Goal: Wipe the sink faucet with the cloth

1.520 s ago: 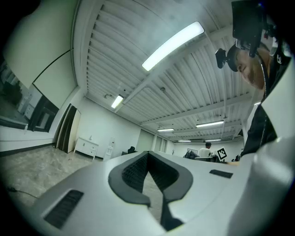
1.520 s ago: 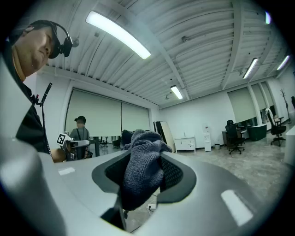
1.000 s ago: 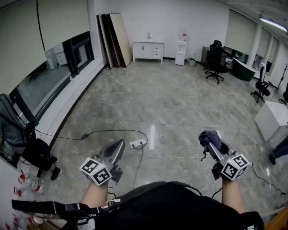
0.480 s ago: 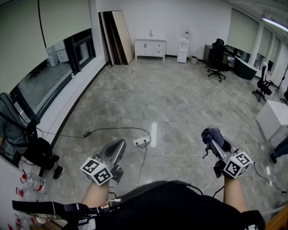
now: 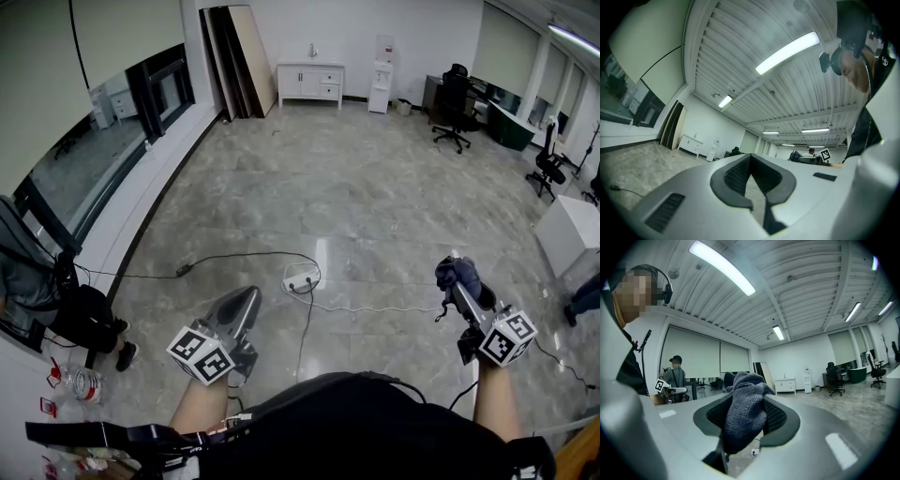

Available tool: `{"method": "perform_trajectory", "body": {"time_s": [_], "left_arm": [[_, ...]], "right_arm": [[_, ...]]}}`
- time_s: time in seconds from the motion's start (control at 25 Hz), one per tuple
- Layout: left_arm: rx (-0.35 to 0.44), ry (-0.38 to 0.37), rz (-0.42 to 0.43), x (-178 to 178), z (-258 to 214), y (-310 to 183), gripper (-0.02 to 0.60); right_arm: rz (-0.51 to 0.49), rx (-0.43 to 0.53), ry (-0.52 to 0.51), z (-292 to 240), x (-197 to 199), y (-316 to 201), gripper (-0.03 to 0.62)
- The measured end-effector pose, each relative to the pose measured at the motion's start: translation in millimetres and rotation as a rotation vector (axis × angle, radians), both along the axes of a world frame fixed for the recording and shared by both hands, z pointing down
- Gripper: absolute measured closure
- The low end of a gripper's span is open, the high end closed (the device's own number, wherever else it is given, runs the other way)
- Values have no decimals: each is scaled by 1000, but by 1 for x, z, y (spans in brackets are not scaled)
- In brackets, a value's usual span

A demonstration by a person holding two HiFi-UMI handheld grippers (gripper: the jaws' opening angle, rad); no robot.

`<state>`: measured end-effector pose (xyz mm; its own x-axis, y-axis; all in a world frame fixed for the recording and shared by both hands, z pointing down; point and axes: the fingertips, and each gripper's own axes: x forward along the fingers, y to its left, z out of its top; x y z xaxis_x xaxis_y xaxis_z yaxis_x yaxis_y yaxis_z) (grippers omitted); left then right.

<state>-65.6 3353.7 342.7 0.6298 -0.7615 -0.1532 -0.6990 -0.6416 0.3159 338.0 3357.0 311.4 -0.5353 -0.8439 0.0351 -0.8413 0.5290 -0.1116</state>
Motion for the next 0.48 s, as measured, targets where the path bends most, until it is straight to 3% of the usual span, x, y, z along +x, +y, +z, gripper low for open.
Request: {"method": "perform_trajectory", "body": {"time_s": [0.24,0.48], "left_arm": [[-21,15,32,-5,12,-21,581],[-26,20,50,19,19,-51,581]], "right_arm": [[23,-12,10,5,-7,-9,441],[23,-18,13,14,15,-33,441]]}}
